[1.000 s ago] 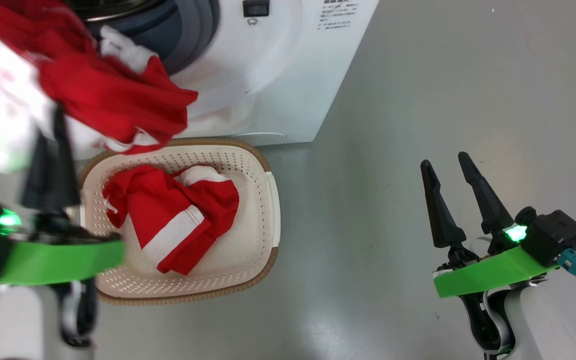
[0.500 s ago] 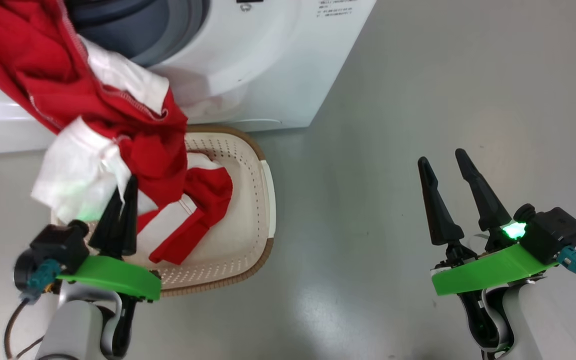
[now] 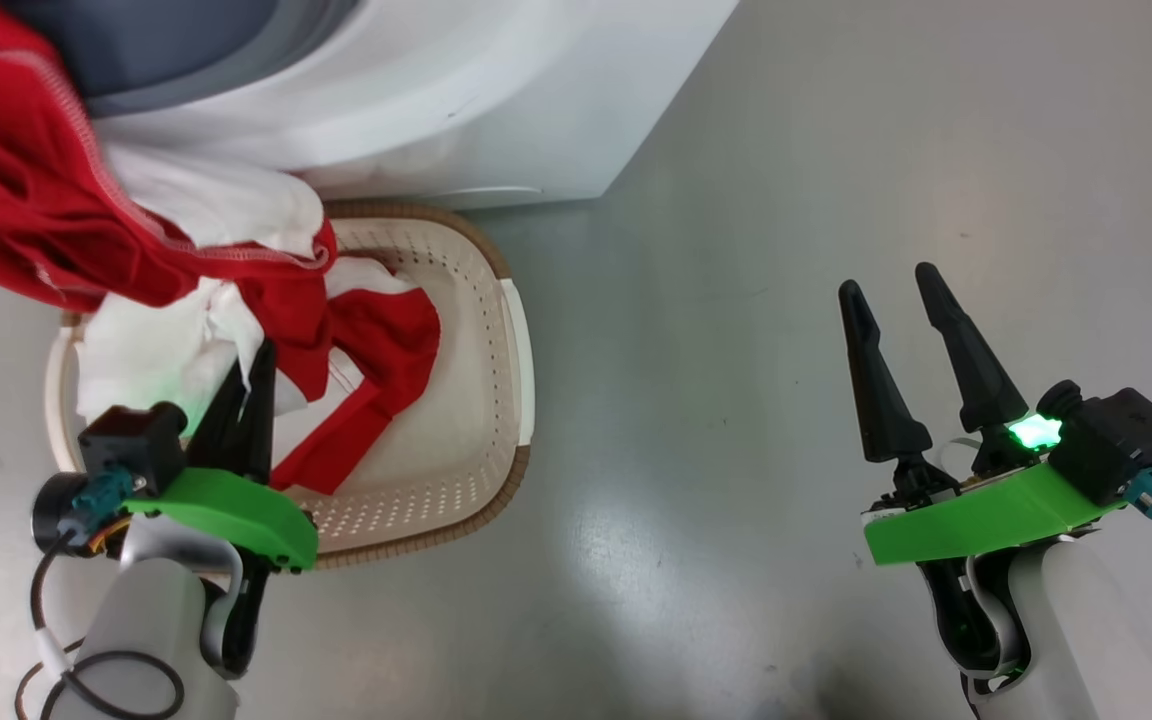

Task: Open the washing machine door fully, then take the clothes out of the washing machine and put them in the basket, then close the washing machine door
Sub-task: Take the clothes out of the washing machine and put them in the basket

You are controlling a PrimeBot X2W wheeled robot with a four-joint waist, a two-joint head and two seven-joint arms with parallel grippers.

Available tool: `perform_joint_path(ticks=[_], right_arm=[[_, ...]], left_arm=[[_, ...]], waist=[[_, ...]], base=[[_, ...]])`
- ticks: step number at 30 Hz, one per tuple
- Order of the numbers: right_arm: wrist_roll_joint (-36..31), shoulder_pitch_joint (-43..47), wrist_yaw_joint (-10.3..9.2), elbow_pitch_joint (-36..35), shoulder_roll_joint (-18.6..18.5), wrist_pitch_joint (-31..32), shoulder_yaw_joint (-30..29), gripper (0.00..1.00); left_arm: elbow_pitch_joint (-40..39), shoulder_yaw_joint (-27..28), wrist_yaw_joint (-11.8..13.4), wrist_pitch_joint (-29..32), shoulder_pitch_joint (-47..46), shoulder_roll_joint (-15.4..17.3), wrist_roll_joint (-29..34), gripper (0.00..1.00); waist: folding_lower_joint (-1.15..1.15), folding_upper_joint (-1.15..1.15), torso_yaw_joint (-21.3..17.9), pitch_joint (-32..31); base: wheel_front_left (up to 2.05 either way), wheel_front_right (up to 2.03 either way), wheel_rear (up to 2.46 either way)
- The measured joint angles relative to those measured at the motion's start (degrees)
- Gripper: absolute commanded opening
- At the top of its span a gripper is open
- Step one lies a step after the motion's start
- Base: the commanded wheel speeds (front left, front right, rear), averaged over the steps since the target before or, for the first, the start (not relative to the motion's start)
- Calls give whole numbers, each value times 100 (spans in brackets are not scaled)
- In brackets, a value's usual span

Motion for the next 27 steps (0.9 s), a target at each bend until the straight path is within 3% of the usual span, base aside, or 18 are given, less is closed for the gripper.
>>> perform_joint_path(ticks=[20, 21, 23, 24, 26, 27], right_arm=[[5, -159, 0, -75, 0, 0, -12, 100], [5, -193, 0, -75, 0, 0, -15, 100], [4, -244, 0, -85, 0, 0, -24, 100], [4, -244, 0, -82, 0, 0, -25, 100], [-1, -244, 0, -74, 0, 0, -29, 100], [-11, -244, 0, -67, 0, 0, -30, 100]], left_arm=[[891, -235, 0, 0, -561, 134, -374, 0], [923, -234, 0, 0, -579, 133, -394, 11], [984, -223, 0, 0, -638, 134, -409, 42], [992, -212, 0, 0, -645, 134, -411, 73], [1005, -194, 0, 0, -645, 134, -417, 100], [1005, -181, 0, 0, -645, 132, -421, 100]], waist=[[0, 0, -36, 462], [0, 0, -35, 477], [0, 0, -23, 496], [0, 0, -20, 490], [0, 0, -14, 464], [0, 0, -10, 445]], base=[[0, 0, 0], [0, 0, 0], [0, 0, 0], [0, 0, 0], [0, 0, 0], [0, 0, 0]])
